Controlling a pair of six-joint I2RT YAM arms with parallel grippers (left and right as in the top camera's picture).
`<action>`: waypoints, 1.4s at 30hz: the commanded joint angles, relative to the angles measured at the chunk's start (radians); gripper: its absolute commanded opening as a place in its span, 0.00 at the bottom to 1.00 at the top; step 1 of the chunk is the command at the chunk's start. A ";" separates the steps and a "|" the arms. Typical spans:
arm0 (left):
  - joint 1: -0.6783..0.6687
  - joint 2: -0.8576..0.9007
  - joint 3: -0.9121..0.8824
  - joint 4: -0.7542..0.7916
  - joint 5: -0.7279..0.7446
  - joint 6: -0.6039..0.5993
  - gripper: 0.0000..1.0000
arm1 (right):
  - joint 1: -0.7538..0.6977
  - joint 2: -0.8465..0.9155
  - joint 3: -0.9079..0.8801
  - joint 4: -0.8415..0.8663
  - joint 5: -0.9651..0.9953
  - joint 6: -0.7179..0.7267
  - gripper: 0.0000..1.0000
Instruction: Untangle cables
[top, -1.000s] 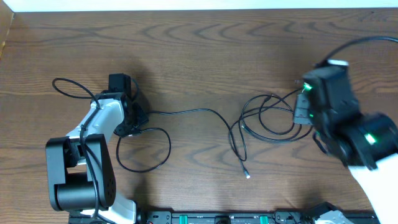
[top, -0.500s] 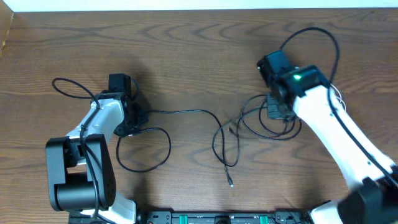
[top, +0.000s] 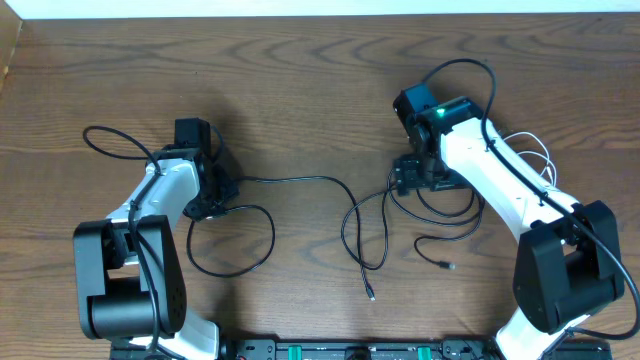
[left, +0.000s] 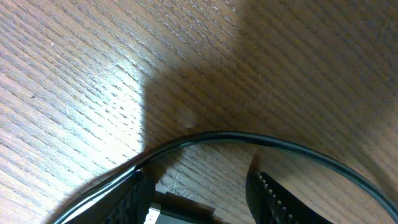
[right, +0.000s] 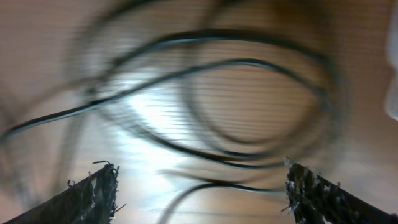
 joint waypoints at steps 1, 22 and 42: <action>0.004 0.011 0.002 -0.002 -0.020 -0.013 0.53 | -0.003 -0.018 0.006 0.038 -0.319 -0.096 0.85; 0.004 0.011 0.002 -0.002 -0.020 -0.012 0.54 | 0.254 -0.018 -0.004 0.190 -0.429 0.024 0.56; 0.004 0.011 0.002 -0.003 -0.019 -0.013 0.54 | 0.455 -0.018 -0.223 0.397 0.007 0.575 0.31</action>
